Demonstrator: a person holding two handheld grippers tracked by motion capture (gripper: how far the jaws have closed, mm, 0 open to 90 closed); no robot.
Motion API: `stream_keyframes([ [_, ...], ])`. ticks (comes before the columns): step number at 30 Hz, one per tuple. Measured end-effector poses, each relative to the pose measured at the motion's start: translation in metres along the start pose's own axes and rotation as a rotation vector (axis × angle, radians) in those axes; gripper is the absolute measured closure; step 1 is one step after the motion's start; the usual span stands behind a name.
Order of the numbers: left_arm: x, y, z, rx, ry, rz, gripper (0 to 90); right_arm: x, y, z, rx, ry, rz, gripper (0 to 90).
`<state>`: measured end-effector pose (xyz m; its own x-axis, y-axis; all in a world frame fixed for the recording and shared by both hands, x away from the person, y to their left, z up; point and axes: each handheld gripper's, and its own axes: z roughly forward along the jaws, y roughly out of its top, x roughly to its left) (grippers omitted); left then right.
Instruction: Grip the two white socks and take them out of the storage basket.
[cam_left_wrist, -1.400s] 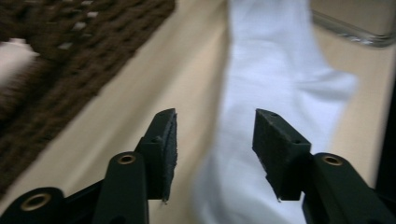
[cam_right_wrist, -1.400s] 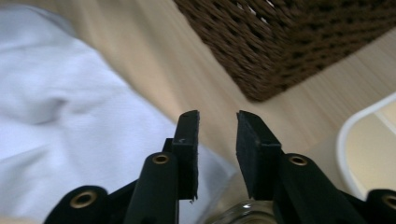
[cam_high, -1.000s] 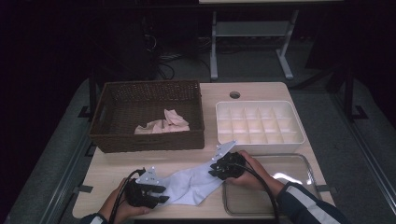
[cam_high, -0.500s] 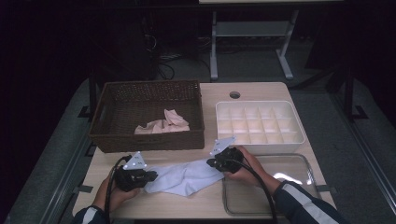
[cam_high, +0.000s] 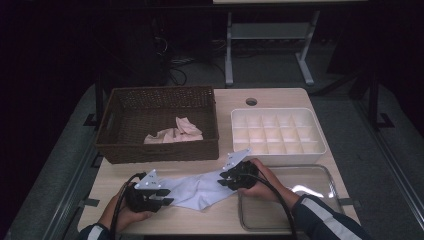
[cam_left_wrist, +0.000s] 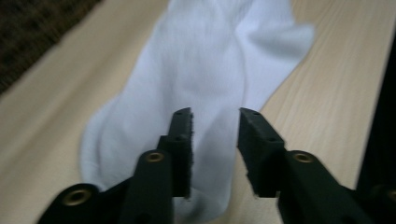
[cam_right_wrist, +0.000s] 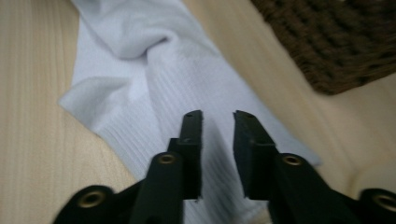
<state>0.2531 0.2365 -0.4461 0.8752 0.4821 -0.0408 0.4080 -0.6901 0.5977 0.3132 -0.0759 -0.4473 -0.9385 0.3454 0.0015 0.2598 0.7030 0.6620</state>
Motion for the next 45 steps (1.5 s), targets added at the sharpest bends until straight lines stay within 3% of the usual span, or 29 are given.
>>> stream_keyframes([
  [1, 0.001, -0.001, 0.004, 0.014, 0.006, 0.001, 62.2, 0.0, 0.0, 0.002, -0.002, 0.016, -0.006, 66.7],
  [3, 0.003, -0.003, 0.005, -0.006, 0.013, -0.011, 65.3, 0.002, 0.0, 0.006, 0.012, 0.025, -0.002, 62.1],
  [5, 0.005, -0.003, 0.005, -0.009, 0.017, -0.013, 71.9, 0.004, 0.0, 0.012, 0.023, 0.019, -0.069, 59.4],
  [6, 0.005, -0.003, 0.005, -0.013, 0.022, -0.018, 75.6, 0.005, 0.0, 0.012, 0.017, 0.025, -0.079, 60.4],
  [9, 0.005, -0.003, 0.005, -0.011, 0.023, -0.015, 83.1, 0.011, 0.002, 0.015, 0.029, 0.006, -0.108, 65.1],
  [11, 0.004, -0.002, 0.003, -0.004, 0.034, -0.002, 84.3, 0.012, 0.003, 0.015, 0.03, -0.005, -0.117, 79.2],
  [12, 0.005, -0.001, 0.002, -0.01, 0.036, -0.003, 84.5, 0.013, 0.003, 0.014, 0.038, -0.02, -0.091, 82.8],
  [14, 0.006, 0.0, -0.004, -0.026, 0.05, 0.004, 84.5, 0.012, 0.003, 0.013, 0.036, -0.011, -0.094, 84.6],
  [17, 0.009, 0.001, -0.018, -0.096, 0.075, -0.01, 84.4, 0.012, 0.004, 0.009, 0.028, -0.013, -0.104, 85.2],
  [22, 0.011, 0.002, -0.034, -0.138, 0.104, 0.002, 83.7, 0.008, 0.009, -0.012, -0.038, 0.008, -0.069, 85.0],
  [25, 0.012, 0.003, -0.035, -0.121, 0.131, 0.025, 83.7, 0.009, 0.012, -0.023, -0.068, 0.014, -0.066, 85.0],
  [28, 0.013, 0.001, -0.031, -0.073, 0.173, 0.037, 83.3, 0.014, 0.014, -0.026, -0.058, 0.031, -0.073, 85.0],
  [30, 0.02, -0.002, -0.03, -0.066, 0.193, 0.007, 79.1, 0.021, 0.013, -0.026, -0.045, 0.072, -0.064, 85.0],
  [33, 0.026, -0.008, -0.029, -0.076, 0.166, -0.028, 77.0, 0.029, 0.01, -0.016, 0.012, 0.103, -0.124, 83.6],
  [35, 0.028, -0.008, -0.029, -0.077, 0.176, -0.042, 72.2, 0.034, 0.008, -0.009, 0.048, 0.076, -0.159, 81.9],
  [37, 0.03, -0.008, -0.026, -0.074, 0.19, -0.066, 66.6, 0.034, 0.005, -0.003, 0.089, 0.041, -0.161, 79.1],
  [39, 0.035, -0.01, -0.023, -0.044, 0.232, -0.09, 58.7, 0.033, 0.002, 0.001, 0.112, 0.058, -0.162, 75.9],
  [40, 0.038, -0.012, -0.022, -0.05, 0.215, -0.104, 58.7, 0.034, 0.001, 0.002, 0.124, 0.034, -0.178, 74.5],
  [42, 0.042, -0.016, -0.021, -0.058, 0.169, -0.127, 59.9, 0.033, 0.001, 0.001, 0.116, 0.042, -0.175, 72.6],
  [45, 0.041, -0.015, -0.017, -0.044, 0.162, -0.123, 66.6, 0.033, -0.001, -0.003, 0.111, 0.038, -0.174, 74.5],
])
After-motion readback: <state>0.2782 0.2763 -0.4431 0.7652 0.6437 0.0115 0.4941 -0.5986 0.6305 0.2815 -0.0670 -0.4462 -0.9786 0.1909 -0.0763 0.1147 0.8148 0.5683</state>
